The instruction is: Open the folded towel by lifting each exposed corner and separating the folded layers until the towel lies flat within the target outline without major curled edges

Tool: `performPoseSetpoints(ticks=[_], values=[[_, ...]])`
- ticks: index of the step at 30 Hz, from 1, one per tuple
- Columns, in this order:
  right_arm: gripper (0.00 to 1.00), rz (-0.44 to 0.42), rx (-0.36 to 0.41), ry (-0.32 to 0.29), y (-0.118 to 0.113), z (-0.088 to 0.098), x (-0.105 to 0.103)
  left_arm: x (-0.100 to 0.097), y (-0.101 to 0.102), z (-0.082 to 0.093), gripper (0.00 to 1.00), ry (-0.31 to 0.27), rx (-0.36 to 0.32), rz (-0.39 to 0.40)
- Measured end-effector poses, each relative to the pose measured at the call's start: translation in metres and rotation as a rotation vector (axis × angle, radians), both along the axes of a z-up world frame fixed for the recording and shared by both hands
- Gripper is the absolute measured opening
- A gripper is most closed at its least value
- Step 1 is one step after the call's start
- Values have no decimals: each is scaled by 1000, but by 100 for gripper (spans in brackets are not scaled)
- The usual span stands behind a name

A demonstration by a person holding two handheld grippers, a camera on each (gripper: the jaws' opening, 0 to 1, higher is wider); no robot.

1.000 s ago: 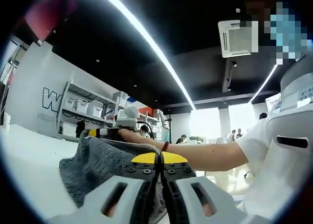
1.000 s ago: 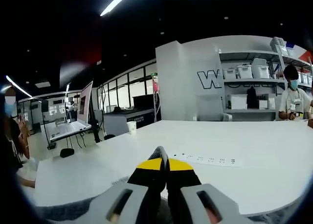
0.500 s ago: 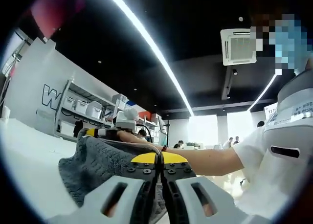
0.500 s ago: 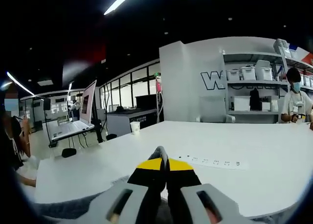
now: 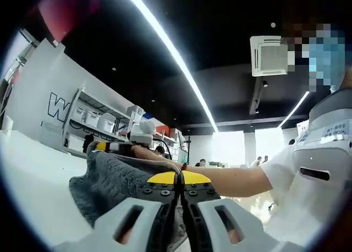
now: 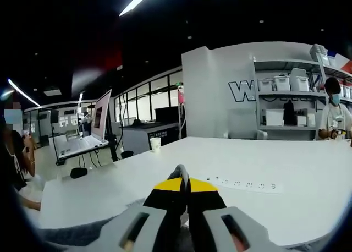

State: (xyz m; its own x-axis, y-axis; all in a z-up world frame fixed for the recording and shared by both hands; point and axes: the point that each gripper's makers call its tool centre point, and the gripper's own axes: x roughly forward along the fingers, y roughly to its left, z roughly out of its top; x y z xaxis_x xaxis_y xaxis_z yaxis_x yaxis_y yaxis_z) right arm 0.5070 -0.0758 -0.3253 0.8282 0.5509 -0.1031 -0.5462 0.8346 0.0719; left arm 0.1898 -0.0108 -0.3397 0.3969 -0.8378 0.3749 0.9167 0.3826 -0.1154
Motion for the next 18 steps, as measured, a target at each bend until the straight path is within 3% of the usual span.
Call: performPoseSetpoints(ticks=[3,10,18], values=[[0,-4,-6,0,0,0,1,2,3,-2,0,-18,25,15],[0,1,5,-5,4,5,1,4,13,4,0,-4,-9,16],[0,10,12,-3,10,6,1,4,17,6,0,-9,0,35]])
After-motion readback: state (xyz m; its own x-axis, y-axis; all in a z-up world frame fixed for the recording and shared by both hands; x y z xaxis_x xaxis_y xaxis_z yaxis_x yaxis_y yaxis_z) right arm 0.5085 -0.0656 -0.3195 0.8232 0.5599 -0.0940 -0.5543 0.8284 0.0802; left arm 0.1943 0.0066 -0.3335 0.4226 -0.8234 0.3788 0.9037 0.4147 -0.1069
